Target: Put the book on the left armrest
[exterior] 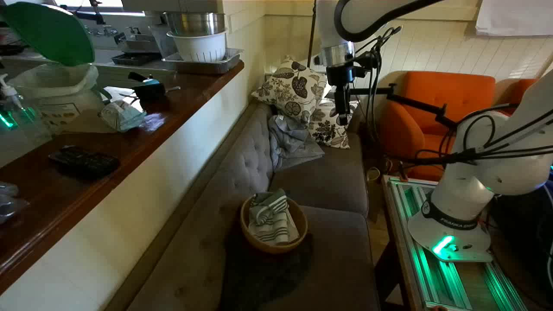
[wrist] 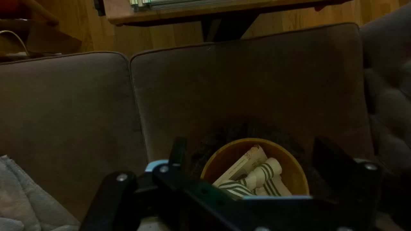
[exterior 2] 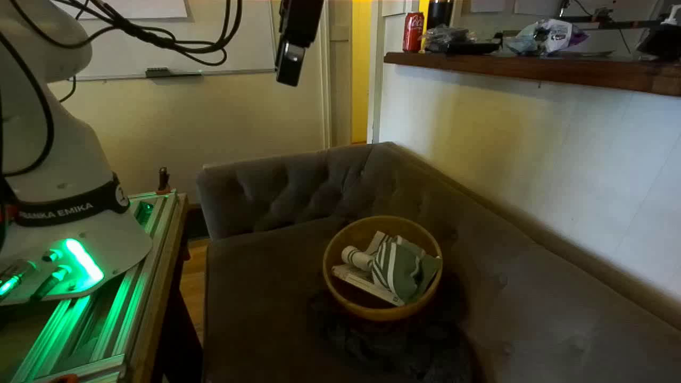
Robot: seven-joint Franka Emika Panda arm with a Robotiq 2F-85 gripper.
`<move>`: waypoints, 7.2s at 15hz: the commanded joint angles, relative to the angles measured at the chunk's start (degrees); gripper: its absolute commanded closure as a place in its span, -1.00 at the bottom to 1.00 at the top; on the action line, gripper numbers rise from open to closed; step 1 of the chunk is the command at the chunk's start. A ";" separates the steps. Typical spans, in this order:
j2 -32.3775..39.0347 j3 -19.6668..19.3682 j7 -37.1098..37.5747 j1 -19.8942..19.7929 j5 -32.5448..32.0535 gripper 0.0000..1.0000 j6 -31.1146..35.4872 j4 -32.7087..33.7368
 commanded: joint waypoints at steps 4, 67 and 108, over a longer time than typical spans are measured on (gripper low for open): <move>0.08 0.35 -0.14 -0.42 0.12 -1.00 -0.13 0.14; 61.10 14.06 -11.56 -2.61 70.83 -0.85 65.10 2.84; 57.41 13.57 -10.08 -1.47 70.65 0.87 65.99 0.36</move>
